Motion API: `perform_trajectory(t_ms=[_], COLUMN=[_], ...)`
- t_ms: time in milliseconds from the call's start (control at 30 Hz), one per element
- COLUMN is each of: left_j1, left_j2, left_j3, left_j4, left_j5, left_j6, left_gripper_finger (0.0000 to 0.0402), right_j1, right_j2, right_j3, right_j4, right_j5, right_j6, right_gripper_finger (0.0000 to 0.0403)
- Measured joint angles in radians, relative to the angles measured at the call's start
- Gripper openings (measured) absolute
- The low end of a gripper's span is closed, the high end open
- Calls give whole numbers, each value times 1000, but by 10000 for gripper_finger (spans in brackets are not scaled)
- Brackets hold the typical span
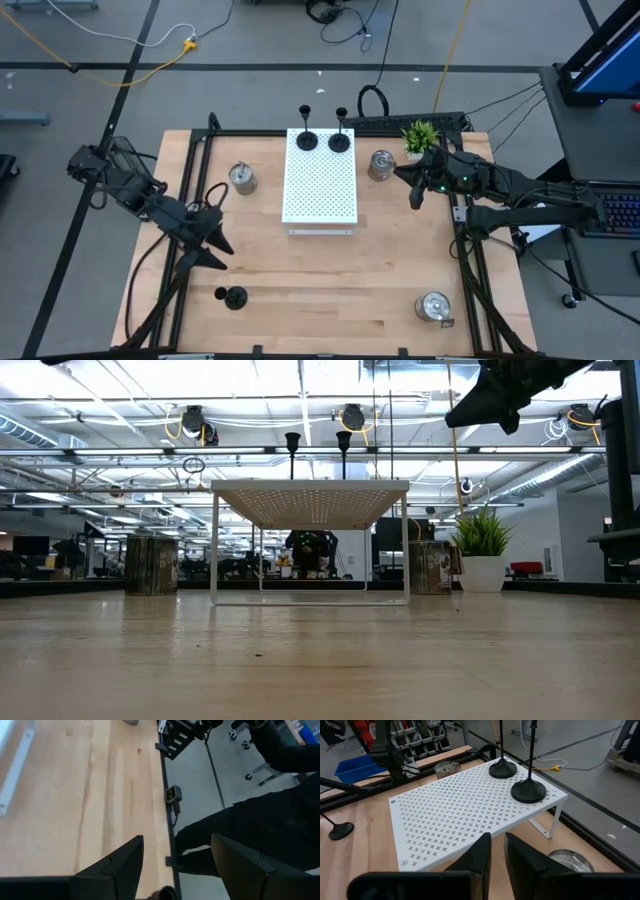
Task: Pick & Place candle stick holders
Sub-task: Put the black candle holder on the shelf
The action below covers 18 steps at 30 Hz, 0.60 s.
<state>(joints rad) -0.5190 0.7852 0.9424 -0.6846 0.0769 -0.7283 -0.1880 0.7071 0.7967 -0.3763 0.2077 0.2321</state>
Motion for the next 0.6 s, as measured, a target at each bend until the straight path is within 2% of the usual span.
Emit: perform_trajectory(t_ms=[433, 600], left_j1=[-99, -155], left_j2=[0, 0], left_j3=[0, 0], left_j4=[-116, -133], left_j5=[-20, -61], left_j6=[-263, -346], left_gripper_finger=[239, 239], right_j1=[0, 0], right_j2=[0, 0], right_j3=[0, 0], right_j4=[-1, -2], right_j5=[0, 0], right_j6=[-18, -18], right_gripper_finger=[43, 43])
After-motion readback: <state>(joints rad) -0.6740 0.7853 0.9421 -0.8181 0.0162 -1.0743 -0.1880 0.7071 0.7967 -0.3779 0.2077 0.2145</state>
